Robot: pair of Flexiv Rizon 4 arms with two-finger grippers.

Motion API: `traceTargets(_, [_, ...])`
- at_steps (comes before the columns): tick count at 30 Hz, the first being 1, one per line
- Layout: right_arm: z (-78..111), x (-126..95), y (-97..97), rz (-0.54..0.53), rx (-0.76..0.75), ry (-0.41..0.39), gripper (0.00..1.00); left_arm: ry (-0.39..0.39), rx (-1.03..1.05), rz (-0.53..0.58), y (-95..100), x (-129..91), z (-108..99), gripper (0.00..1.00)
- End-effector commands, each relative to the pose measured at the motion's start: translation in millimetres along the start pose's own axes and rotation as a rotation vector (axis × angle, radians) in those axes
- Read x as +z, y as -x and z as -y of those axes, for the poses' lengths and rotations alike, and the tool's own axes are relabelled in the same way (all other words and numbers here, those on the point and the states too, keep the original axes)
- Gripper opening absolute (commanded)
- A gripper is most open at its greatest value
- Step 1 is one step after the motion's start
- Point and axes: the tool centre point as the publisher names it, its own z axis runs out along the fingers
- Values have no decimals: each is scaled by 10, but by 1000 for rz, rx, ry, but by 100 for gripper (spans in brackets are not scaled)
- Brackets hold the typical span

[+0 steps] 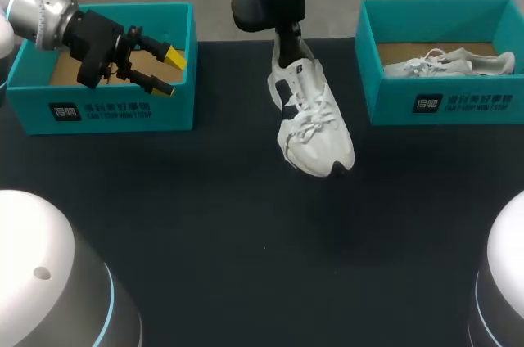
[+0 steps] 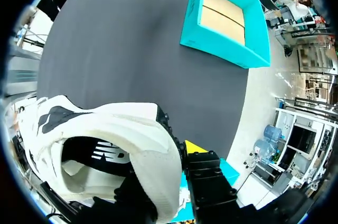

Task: Take the shoe out of the shoebox, open the shoe tongue, remove and reinsert the insole, then place the shoe into the shoebox

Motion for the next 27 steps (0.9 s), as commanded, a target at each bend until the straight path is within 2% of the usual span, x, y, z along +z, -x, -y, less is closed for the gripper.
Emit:
traceTargets(1, [-18,-378,33,1,-9,-14,0,-3,1,-2,-3,-3,-8,100])
traceTargets(2, [-23,-410,46,27,7,-12,0,-3,1,-2,-3,-3,-8,100])
traceTargets(19, [-23,-410,46,27,7,-12,0,-3,1,-2,-3,-3,-8,100])
traceTargets(27, [650,-347,517,2,-3,50,0,-3,1,-2,-3,-3,-8,100])
